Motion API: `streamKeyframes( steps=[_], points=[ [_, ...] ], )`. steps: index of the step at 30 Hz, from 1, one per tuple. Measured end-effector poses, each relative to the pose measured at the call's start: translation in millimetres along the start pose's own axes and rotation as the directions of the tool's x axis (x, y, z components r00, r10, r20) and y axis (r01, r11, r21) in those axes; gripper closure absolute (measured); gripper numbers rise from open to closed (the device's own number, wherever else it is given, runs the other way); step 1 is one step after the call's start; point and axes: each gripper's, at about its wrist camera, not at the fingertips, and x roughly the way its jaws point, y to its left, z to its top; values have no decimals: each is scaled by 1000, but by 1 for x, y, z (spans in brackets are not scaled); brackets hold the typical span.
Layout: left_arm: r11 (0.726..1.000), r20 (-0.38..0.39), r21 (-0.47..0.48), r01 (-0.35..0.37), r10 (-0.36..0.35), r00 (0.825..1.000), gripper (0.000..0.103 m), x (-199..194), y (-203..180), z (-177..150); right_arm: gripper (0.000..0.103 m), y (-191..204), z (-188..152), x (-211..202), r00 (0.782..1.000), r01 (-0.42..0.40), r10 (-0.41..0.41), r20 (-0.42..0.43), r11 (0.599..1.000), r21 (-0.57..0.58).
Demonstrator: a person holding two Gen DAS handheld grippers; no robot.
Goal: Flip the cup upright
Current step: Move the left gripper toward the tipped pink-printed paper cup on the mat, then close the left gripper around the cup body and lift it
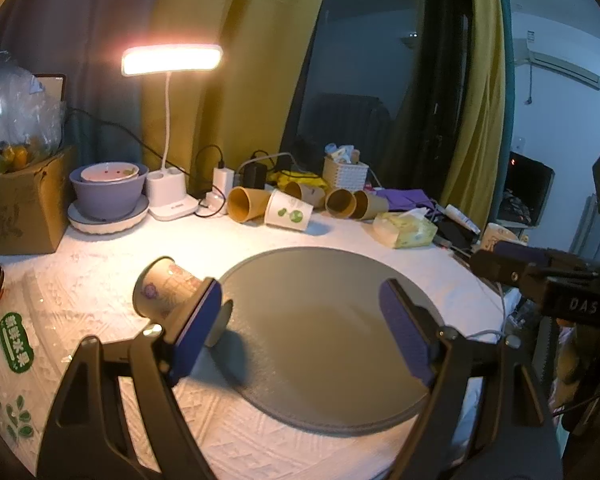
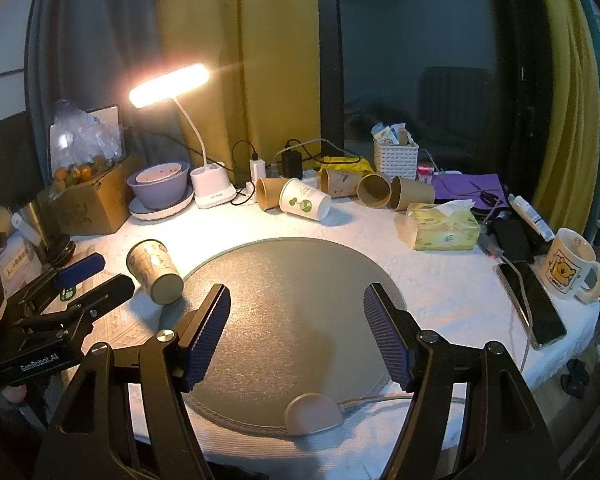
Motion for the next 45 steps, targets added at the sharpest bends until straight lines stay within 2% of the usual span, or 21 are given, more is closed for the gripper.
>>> streamKeyframes(
  steps=[31, 45],
  points=[
    [1000, -1, 5, -1, 1, 1000, 21, -3, -2, 2, 31, 1, 2, 2, 1000, -3, 3, -1, 1000, 1],
    [999, -57, -3, -38, 38, 998, 21, 28, -4, 8, 31, -12, 8, 26, 999, -27, 27, -33, 1000, 5]
  ],
)
